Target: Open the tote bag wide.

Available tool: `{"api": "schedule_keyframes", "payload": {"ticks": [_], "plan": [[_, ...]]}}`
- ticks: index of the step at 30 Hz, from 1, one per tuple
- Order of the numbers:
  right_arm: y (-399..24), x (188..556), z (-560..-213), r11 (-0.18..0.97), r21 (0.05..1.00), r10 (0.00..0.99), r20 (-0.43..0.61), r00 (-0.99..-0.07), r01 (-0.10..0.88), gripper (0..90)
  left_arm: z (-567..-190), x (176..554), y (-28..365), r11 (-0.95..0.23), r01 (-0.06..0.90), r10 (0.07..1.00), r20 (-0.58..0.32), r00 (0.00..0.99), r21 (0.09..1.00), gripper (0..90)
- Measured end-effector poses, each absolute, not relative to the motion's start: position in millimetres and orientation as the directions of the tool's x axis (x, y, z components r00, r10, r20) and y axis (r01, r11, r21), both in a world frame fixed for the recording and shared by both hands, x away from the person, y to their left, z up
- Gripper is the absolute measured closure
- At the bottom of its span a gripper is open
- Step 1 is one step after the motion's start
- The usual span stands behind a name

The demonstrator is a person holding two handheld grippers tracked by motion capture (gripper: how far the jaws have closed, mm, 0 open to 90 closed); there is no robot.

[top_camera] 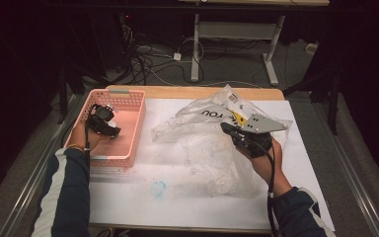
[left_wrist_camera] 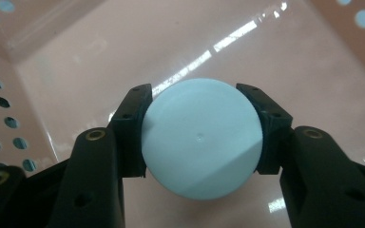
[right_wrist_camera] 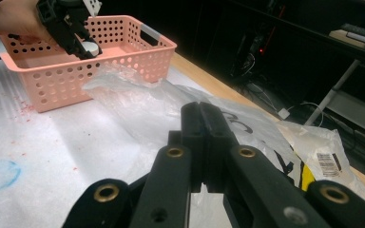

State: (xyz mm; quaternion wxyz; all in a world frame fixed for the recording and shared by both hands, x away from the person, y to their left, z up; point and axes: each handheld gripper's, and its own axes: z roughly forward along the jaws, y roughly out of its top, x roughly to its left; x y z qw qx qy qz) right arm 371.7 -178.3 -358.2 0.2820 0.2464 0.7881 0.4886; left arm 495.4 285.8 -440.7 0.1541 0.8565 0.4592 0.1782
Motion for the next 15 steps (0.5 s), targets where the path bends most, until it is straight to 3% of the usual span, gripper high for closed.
{"api": "schedule_keyframes", "payload": {"ticks": [15], "plan": [[-179, 370, -350, 0.373, 0.924, 0.684, -0.210, -0.698, 0.087, 90.0, -399, 461, 279, -0.491, 0.543, 0.836, 0.193, 0.513, 0.681, 48.6]]}}
